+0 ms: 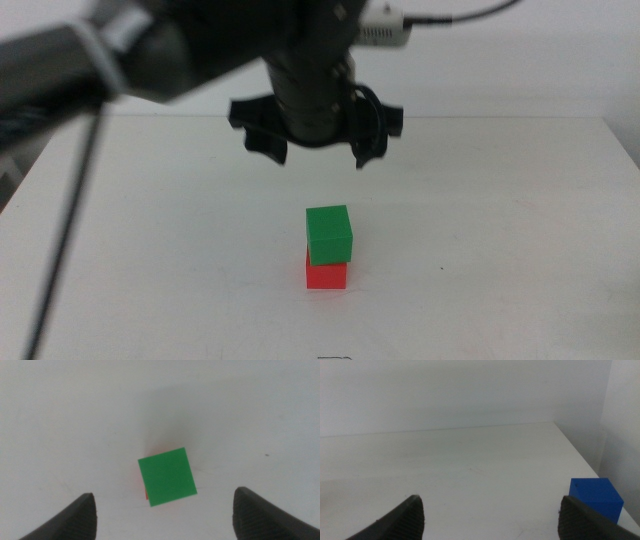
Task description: Stack red cubes first, then green, then blue cubes in a specific spot.
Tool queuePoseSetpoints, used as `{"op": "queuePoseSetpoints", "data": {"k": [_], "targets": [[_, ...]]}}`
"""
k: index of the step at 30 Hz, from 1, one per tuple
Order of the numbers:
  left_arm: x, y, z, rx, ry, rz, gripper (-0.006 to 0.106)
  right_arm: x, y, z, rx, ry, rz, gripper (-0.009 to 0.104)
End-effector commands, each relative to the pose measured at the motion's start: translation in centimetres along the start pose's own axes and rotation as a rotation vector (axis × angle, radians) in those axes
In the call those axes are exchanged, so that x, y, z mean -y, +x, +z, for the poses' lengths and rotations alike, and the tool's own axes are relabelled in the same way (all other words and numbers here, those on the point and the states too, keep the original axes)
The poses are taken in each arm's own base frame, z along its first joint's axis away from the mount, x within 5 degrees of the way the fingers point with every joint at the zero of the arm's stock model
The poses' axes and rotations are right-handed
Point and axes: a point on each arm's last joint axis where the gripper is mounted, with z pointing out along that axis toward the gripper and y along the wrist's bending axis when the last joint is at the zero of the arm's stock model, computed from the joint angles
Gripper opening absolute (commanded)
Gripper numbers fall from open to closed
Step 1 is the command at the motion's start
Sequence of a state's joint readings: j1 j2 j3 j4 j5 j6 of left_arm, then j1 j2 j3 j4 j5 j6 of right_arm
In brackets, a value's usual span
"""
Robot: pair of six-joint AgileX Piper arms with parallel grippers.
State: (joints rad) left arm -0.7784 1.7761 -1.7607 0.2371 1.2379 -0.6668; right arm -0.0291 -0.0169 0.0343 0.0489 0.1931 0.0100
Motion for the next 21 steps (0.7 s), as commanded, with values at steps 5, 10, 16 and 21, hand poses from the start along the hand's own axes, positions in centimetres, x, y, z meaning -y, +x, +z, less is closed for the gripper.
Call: {"op": "queuePoseSetpoints", "data": {"k": [5, 10, 16, 21], "targets": [[-2.3, 0.6, -7.1, 0.091, 0.038, 0.161, 0.093, 0.0, -1.5, -0.3, 0.114, 0.002, -0.018, 0.094], [-3.3, 1.1, -9.8, 0.148, 0.063, 0.336, 0.093, 0.0, -1.5, -0.3, 0.114, 0.002, -0.018, 0.094], [-5.1, 2.9, -12.3, 0.212, 0.095, 0.370, 0.093, 0.0, -1.5, -0.3, 0.114, 0.002, -0.018, 0.094], [-7.1, 5.6, -14.0, 0.342, 0.169, 0.367, 0.093, 0.0, -1.5, -0.3, 0.114, 0.002, -0.018, 0.094]]}}
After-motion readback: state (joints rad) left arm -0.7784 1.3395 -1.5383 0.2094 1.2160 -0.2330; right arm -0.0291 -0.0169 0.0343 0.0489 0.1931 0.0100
